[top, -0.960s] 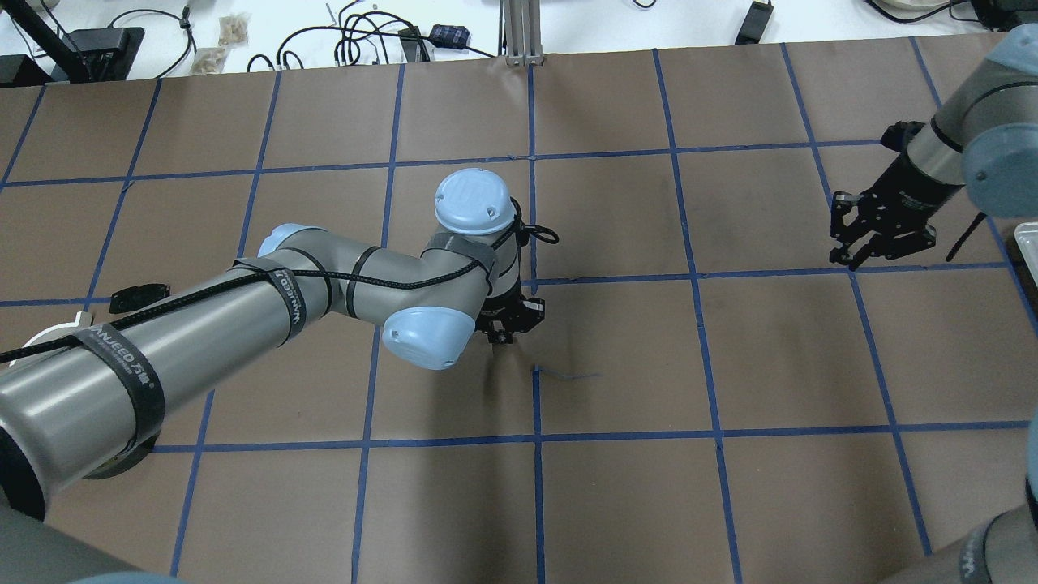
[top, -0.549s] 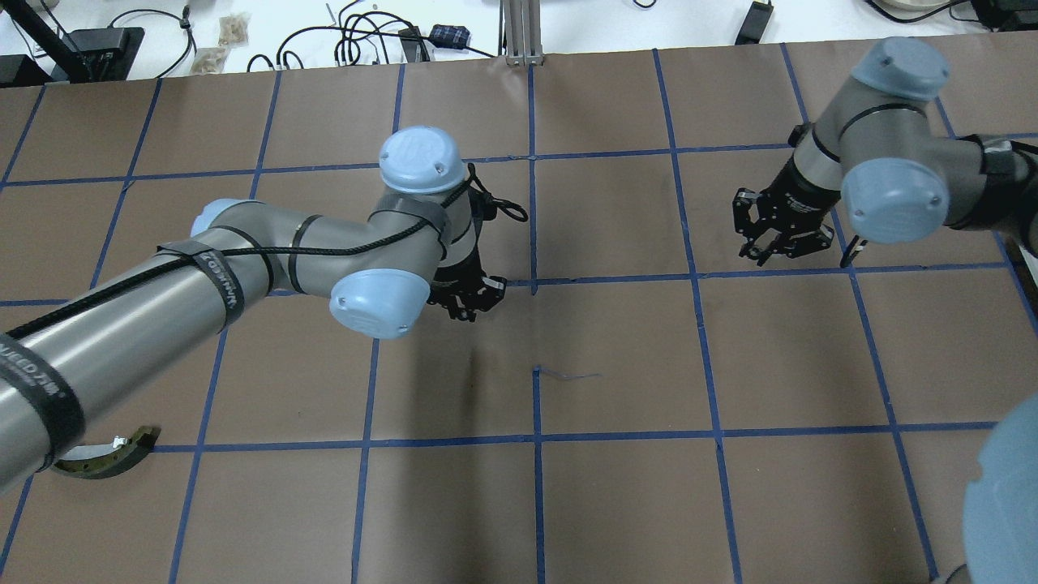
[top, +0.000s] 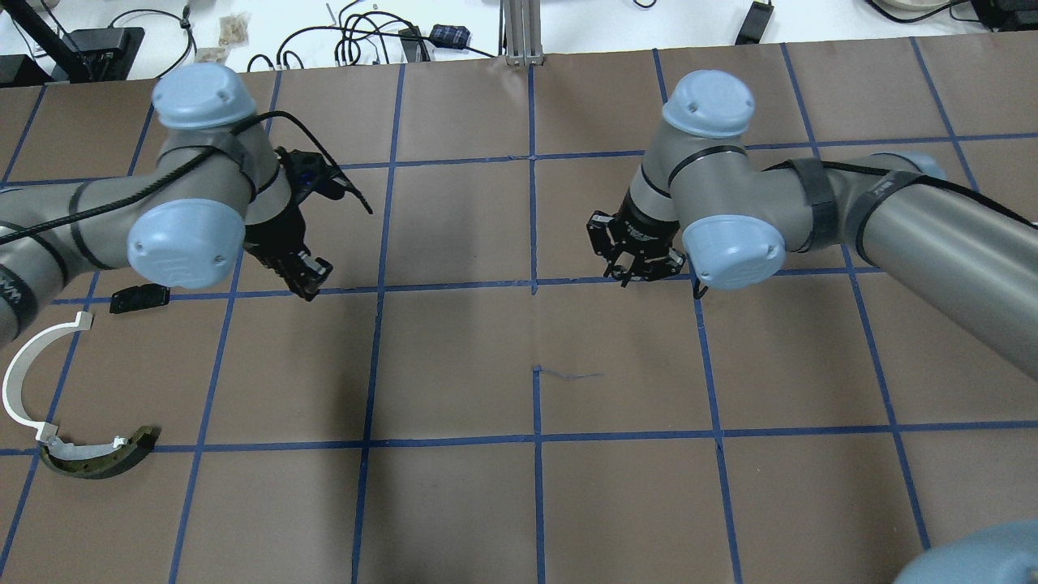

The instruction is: Place bearing gear from tray to pile

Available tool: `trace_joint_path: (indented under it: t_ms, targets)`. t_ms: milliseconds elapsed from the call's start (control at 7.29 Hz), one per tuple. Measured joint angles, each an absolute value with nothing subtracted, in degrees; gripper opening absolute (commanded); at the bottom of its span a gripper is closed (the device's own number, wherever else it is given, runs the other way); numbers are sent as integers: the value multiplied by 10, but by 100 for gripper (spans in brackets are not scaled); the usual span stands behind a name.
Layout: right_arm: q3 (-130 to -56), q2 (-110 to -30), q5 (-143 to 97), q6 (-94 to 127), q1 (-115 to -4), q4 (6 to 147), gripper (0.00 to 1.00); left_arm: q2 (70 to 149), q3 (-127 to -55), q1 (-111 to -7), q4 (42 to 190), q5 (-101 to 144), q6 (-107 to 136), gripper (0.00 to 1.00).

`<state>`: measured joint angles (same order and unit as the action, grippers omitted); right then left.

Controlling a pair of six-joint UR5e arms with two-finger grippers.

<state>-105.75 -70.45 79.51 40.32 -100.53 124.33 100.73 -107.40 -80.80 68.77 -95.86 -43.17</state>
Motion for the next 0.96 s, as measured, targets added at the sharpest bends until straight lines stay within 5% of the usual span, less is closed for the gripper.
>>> trace_joint_path:
  t_ms: [137,274,411,549,686,960]
  targets:
    - [-1058,-688,793,435,-1050,1269,0,1009,-1076,-730,685,-960,-538,0]
    - [-1058,-666,792,461,-1091,1302,11,1017,-1079,-658,677,-955,-603,0]
    - [-1058,-646,792,484,-1119,1328,77,1029,-1083,-615,657,-948,-635,0]
    - [-1058,-635,792,500,-1137,1342,100,1042,-1085,-595,628,-945,-645,0]
    - [-1058,-631,792,509,-1150,1348,100,1052,-1086,-584,604,-945,-641,19]
    - [-1050,-637,795,507,-1147,1348,100,1064,-1095,-556,592,-942,-619,92]
